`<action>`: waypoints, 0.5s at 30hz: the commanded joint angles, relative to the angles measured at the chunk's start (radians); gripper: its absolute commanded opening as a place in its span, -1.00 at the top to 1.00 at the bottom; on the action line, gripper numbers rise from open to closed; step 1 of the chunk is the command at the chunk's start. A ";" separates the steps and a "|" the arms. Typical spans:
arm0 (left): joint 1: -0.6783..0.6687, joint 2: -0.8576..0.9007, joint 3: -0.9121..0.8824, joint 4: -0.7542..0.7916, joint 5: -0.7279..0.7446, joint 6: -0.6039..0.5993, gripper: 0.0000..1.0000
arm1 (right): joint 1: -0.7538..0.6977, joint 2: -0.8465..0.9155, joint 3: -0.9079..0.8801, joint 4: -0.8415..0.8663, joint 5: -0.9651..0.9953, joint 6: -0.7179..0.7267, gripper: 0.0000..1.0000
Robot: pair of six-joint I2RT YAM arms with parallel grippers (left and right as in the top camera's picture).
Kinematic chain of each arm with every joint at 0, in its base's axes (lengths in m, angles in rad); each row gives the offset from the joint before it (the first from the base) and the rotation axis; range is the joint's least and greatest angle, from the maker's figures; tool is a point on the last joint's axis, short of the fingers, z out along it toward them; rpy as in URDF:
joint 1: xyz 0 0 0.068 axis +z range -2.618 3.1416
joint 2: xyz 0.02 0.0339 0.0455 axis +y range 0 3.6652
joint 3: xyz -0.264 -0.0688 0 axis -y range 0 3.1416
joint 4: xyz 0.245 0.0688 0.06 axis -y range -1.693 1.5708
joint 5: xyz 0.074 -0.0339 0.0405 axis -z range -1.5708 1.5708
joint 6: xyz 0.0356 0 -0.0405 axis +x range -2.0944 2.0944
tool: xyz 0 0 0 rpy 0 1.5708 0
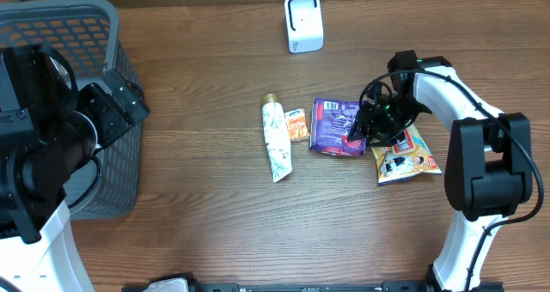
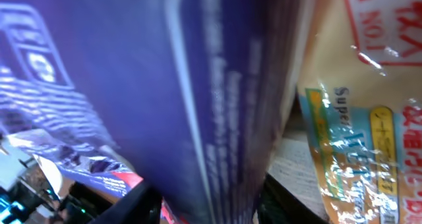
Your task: Scan the item barcode
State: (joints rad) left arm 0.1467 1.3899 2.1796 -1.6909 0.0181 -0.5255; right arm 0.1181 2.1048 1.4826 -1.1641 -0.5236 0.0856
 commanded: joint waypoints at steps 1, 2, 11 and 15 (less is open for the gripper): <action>0.010 0.003 0.007 0.002 0.000 -0.017 -1.00 | 0.002 -0.006 0.012 0.002 0.025 0.023 0.28; 0.010 0.003 0.007 0.002 0.000 -0.017 -0.99 | 0.002 -0.007 0.025 -0.005 0.028 0.023 0.43; 0.010 0.004 0.007 0.002 0.000 -0.017 -1.00 | 0.006 -0.007 0.319 -0.255 0.323 0.170 0.90; 0.010 0.004 0.007 0.002 0.000 -0.017 -1.00 | 0.021 -0.007 0.484 -0.433 0.611 0.332 0.90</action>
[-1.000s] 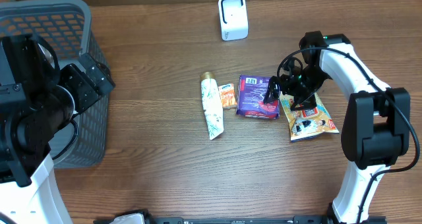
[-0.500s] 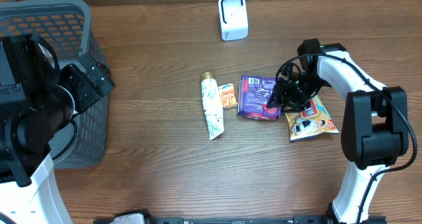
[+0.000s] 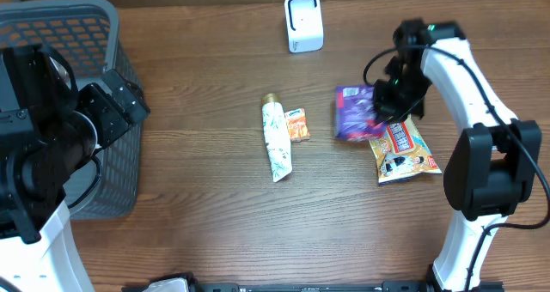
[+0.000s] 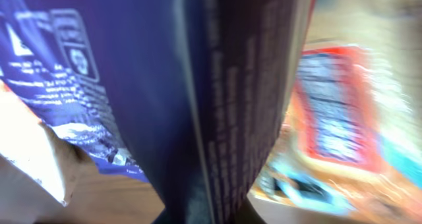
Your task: Scan the item barcode
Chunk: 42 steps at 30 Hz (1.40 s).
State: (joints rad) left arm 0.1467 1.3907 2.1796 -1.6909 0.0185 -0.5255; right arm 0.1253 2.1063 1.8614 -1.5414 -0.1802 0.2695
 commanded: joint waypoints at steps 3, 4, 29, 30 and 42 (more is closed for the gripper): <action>0.010 0.003 0.007 0.002 0.000 -0.017 -0.99 | 0.022 -0.008 0.163 -0.153 0.429 0.254 0.89; 0.010 0.003 0.007 0.002 0.000 -0.017 -1.00 | 0.024 -0.013 0.160 -0.153 0.434 0.254 0.88; 0.010 0.003 0.007 0.002 0.000 -0.017 -1.00 | 0.354 -0.014 0.007 -0.147 0.608 0.363 0.59; 0.010 0.003 0.007 0.002 0.000 -0.017 -1.00 | 0.371 -0.014 0.006 -0.148 0.600 0.363 0.59; 0.010 0.003 0.007 0.002 0.000 -0.017 -1.00 | 0.504 -0.014 0.019 -0.122 0.546 0.359 -0.12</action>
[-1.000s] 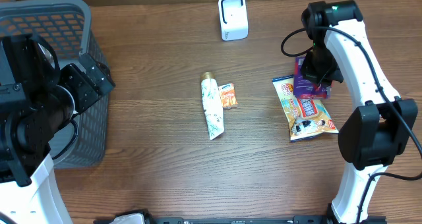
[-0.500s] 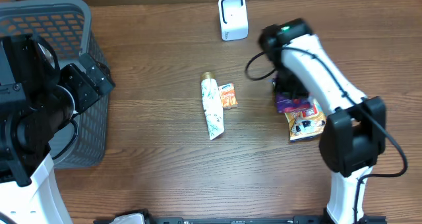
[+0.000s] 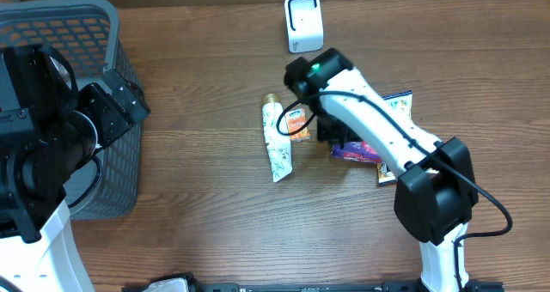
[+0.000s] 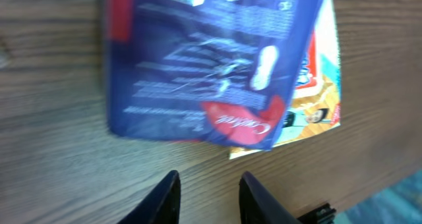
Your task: Scan the item barcode
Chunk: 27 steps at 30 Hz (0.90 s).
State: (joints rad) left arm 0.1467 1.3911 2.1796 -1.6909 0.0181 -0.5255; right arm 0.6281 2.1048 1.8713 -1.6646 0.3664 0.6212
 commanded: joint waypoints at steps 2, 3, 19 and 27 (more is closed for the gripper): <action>0.010 0.003 0.007 0.002 0.001 -0.017 -1.00 | -0.023 -0.013 0.030 -0.006 -0.003 0.008 -0.26; 0.010 0.003 0.007 0.002 0.001 -0.017 -1.00 | -0.042 -0.013 0.046 -0.010 -0.007 0.013 -0.27; 0.010 0.003 0.007 0.002 0.000 -0.017 -0.99 | -0.740 -0.319 0.150 -0.020 -0.113 0.026 -1.00; 0.010 0.003 0.007 0.016 0.143 -0.118 -0.99 | -0.904 -0.313 0.144 0.006 -0.189 0.026 -1.00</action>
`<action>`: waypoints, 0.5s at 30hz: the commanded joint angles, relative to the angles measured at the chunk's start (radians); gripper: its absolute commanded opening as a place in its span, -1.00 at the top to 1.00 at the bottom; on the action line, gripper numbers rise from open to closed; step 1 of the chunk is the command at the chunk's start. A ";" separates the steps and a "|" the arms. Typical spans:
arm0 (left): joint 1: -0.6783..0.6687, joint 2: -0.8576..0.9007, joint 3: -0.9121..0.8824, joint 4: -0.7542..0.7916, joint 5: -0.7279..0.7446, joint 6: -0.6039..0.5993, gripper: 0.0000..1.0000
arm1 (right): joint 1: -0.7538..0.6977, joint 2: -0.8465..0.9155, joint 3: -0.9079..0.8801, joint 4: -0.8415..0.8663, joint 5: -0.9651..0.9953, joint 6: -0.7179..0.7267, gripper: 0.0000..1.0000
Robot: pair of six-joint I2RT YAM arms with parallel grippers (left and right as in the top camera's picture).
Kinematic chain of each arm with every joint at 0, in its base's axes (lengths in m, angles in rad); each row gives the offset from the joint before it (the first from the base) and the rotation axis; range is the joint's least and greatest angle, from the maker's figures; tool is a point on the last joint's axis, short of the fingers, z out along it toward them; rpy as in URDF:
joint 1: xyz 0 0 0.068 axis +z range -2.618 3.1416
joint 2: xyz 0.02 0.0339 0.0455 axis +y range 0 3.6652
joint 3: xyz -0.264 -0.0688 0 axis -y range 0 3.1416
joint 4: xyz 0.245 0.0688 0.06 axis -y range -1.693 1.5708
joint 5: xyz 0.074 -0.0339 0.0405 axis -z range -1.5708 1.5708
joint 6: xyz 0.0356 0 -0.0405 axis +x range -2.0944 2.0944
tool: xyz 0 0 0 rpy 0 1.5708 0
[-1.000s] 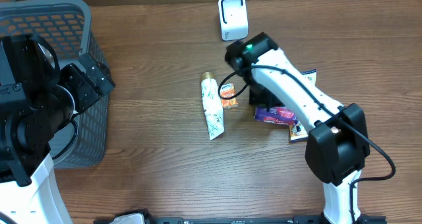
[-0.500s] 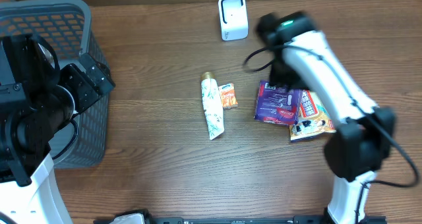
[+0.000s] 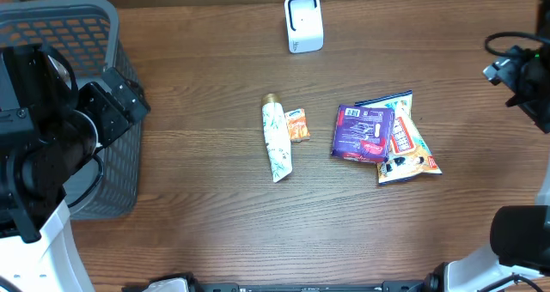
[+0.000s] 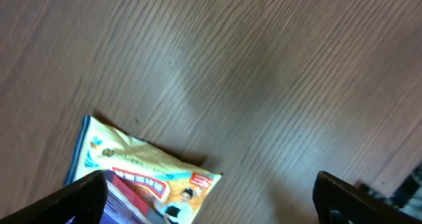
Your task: Scan the item barcode
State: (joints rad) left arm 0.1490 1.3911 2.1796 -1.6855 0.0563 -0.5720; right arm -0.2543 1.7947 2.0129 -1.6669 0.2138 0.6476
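Observation:
The purple packet lies flat mid-table, label side up, its right edge overlapping the yellow-orange snack bag. The white scanner stands at the back centre. My right arm hangs at the far right edge, away from the packet. My right gripper is wide open with nothing between its fingers; below it are the snack bag and a corner of the purple packet. My left arm rests beside the basket, and its jaws cannot be made out.
A grey mesh basket stands at the far left. A white-green tube and a small orange sachet lie left of the purple packet. Bare wood shows between the items and the scanner.
My right arm was stretched over the table's middle, gripper open just above the purple packet. Now it is at the far right edge, fingers spread wider. The packet lies where it lay.
My right gripper was shut on the purple packet, low on the table left of the snack bag. Then it held the packet raised, farther back toward the scanner. Later the packet lay released on the snack bag, and the arm now stands off to the right.

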 commanded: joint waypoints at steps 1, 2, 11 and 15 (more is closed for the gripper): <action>0.008 0.003 0.007 0.021 0.145 -0.076 -1.00 | -0.026 -0.003 0.003 0.011 -0.036 -0.001 -1.00; 0.007 0.005 0.007 0.035 0.184 -0.074 -0.92 | -0.028 -0.003 0.003 0.013 -0.036 0.000 -1.00; -0.275 0.130 -0.035 0.004 0.374 0.125 -0.64 | -0.013 -0.003 0.003 0.081 -0.092 0.000 -1.00; -0.422 0.235 -0.059 0.017 0.341 0.127 -1.00 | -0.013 -0.003 0.003 0.091 -0.127 -0.001 -1.00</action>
State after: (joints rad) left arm -0.1967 1.5562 2.1391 -1.6730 0.3809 -0.4904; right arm -0.2733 1.7954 2.0121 -1.5814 0.1249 0.6476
